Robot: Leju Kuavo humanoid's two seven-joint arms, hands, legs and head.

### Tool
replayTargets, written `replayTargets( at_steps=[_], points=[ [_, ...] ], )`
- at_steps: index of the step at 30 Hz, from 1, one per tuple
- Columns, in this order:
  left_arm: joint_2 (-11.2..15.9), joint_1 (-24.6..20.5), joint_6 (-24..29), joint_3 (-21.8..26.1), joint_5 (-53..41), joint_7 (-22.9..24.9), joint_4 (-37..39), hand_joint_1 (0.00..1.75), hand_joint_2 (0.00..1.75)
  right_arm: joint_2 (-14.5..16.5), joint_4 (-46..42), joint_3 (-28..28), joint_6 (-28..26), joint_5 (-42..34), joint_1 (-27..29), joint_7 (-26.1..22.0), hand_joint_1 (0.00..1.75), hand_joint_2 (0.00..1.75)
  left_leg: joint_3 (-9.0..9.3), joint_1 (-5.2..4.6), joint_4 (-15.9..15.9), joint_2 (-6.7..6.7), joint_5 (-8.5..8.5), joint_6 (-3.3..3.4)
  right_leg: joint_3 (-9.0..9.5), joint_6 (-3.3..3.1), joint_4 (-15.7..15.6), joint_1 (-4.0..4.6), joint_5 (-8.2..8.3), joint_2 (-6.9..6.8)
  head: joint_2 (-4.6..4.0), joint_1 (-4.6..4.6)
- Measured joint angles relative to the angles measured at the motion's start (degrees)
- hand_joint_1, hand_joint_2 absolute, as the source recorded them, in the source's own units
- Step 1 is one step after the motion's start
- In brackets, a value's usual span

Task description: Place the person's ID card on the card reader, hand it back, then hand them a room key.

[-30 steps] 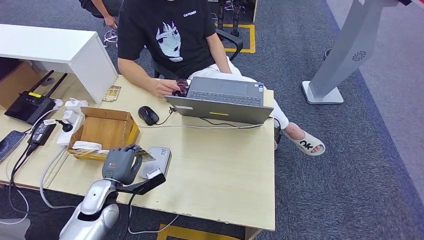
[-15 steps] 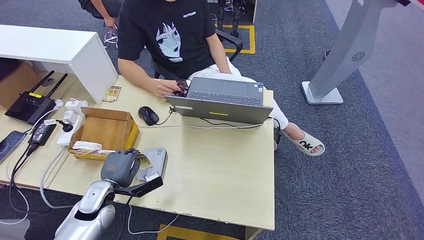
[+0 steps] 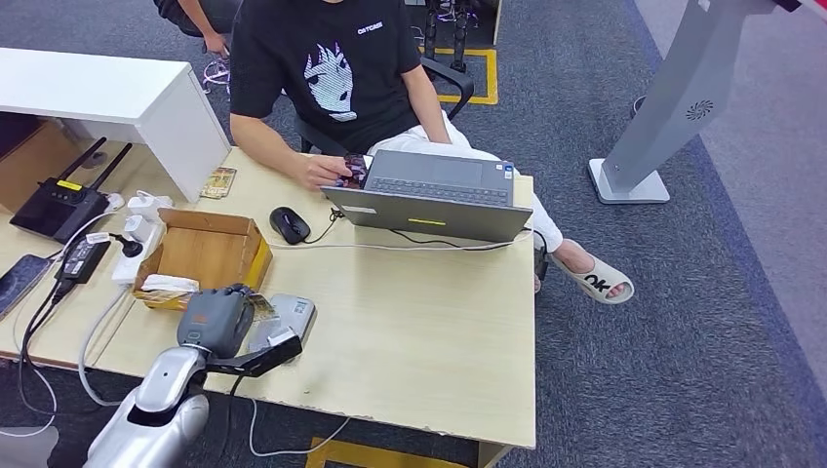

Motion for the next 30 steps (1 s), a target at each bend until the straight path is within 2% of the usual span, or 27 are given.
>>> replayTargets(
  at_steps=[5,9,16,26,30],
  points=[
    [2.8,-2.52,0.65,2.75,2.23,-0.41,-4.02,1.75,1.75,0.0,0.02,-0.16,-0.1,0.12,0.01,-0.14,0.0,1.75,-0.14,0.09,0.0,-0.01,0.14,-0.02,-0.12,-0.07,0.01,0.1,0.1,0.0,0.0,0.01],
    [6.17,-6.76,1.31,6.54,4.13,-1.68,-7.47,1.75,1.75,0.0,0.04,-0.16,-0.14,0.3,0.01,-0.17,0.0,1.75,-0.25,0.15,0.0,0.0,0.22,-0.1,-0.25,-0.18,0.02,0.16,0.2,0.0,0.0,0.0],
    [12.11,-15.09,-0.52,11.21,6.25,-2.45,-11.64,1.75,1.75,0.0,0.04,-0.16,-0.22,0.62,0.0,-0.14,0.0,1.75,-0.36,0.2,0.0,0.0,0.31,-0.14,-0.35,-0.23,0.03,0.2,0.27,0.0,0.0,-0.01],
    [13.98,-16.25,-0.19,12.22,5.75,-2.34,-12.66,1.75,1.75,0.0,0.04,-0.16,-0.22,0.74,-0.02,-0.14,0.0,1.75,-0.38,0.2,0.0,0.01,0.31,-0.14,-0.39,-0.22,0.02,0.19,0.27,0.0,0.0,0.0],
    [15.8,-17.86,-0.43,12.24,4.91,-1.91,-12.68,1.75,1.75,0.0,0.04,-0.16,-0.21,0.83,-0.02,-0.14,0.0,1.75,-0.41,0.24,0.0,0.01,0.32,-0.15,-0.42,-0.22,0.02,0.23,0.28,0.01,0.0,0.0]
  ],
)
